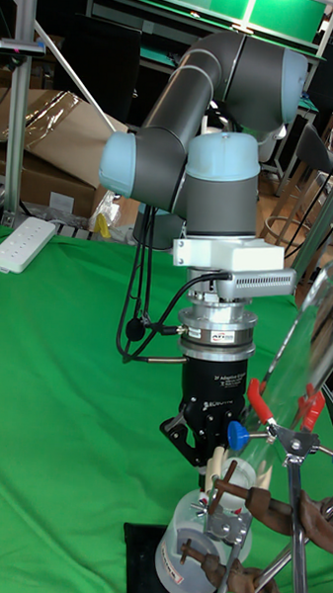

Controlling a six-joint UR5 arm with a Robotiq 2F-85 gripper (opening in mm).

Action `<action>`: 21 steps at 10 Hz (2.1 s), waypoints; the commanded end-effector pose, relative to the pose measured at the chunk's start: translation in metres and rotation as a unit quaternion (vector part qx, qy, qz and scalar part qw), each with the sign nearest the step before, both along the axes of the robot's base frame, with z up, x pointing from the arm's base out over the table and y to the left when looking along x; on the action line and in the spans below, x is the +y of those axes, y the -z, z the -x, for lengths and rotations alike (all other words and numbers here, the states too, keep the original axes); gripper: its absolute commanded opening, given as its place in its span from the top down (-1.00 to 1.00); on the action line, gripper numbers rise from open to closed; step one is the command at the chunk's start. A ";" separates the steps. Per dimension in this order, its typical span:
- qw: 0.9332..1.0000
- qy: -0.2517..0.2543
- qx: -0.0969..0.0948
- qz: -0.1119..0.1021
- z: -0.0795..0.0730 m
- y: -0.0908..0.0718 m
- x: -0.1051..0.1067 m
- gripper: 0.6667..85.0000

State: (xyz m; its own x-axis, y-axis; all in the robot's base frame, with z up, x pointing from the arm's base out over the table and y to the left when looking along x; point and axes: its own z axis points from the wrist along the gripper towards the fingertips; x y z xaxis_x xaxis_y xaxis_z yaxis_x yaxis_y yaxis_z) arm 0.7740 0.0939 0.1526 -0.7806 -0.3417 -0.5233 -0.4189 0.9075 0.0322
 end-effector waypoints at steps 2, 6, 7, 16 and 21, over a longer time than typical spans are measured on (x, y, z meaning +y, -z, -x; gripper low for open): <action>1.000 0.010 -0.009 -0.010 -0.010 -0.006 0.004 0.98; 1.000 0.009 -0.008 -0.005 -0.006 -0.006 0.000 0.98; 1.000 0.009 -0.007 -0.005 -0.003 -0.007 -0.002 0.98; 1.000 0.006 -0.001 -0.005 0.021 0.005 -0.016 0.98; 0.999 0.029 -0.040 -0.010 0.016 0.000 -0.013 0.98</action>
State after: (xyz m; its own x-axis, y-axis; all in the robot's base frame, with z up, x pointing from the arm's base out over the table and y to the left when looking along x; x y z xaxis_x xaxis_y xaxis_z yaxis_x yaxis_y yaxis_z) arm 0.7534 0.0834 0.1480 -0.7691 -0.3134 -0.5571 -0.3932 0.9191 0.0259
